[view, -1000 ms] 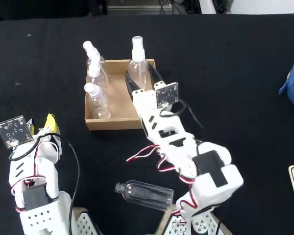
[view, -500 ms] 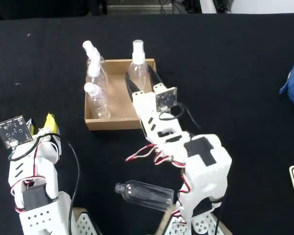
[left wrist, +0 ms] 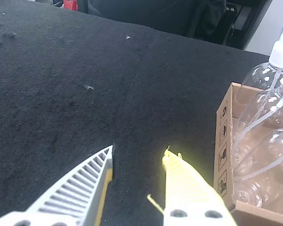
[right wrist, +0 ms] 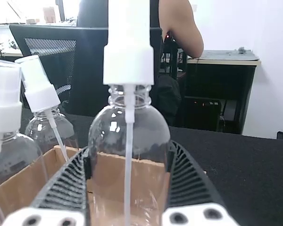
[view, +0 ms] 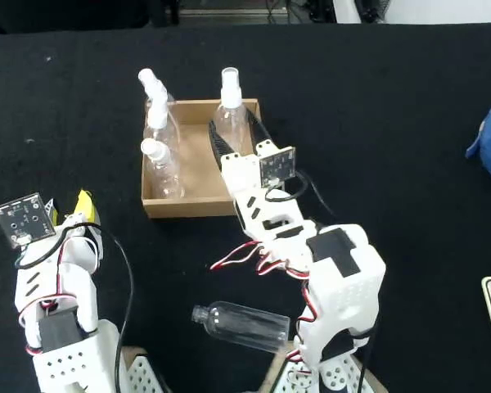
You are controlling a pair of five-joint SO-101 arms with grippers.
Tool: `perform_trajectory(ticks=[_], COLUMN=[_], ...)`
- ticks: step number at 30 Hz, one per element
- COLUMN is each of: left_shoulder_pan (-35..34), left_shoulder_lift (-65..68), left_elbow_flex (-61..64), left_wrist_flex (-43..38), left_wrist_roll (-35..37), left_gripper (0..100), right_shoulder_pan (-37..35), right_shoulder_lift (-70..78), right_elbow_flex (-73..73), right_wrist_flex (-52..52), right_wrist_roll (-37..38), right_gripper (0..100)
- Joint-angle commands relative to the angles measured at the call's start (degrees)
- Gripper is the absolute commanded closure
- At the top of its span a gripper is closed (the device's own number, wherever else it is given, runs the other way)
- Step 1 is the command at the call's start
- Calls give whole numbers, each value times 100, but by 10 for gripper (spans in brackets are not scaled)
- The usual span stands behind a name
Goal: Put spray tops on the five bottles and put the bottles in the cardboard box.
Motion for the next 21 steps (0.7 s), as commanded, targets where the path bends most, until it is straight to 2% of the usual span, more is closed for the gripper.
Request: perform_trajectory(ticks=[1, 5, 21], left_shoulder_pan=[-13, -31, -66], left_shoulder_lift=[-9, -9, -9], left_elbow_flex=[75, 251, 251], left_wrist_flex=[-237, -563, -571], left_wrist_roll=[26, 26, 26], left_gripper=[970, 970, 970], right_shoulder_pan=[123, 123, 123], right_shoulder_lift=[-13, -13, 514], right_elbow_flex=[-295, -295, -629], right_wrist_flex=[-158, -158, -211], right_wrist_roll=[35, 35, 35], right_gripper=[988, 988, 988])
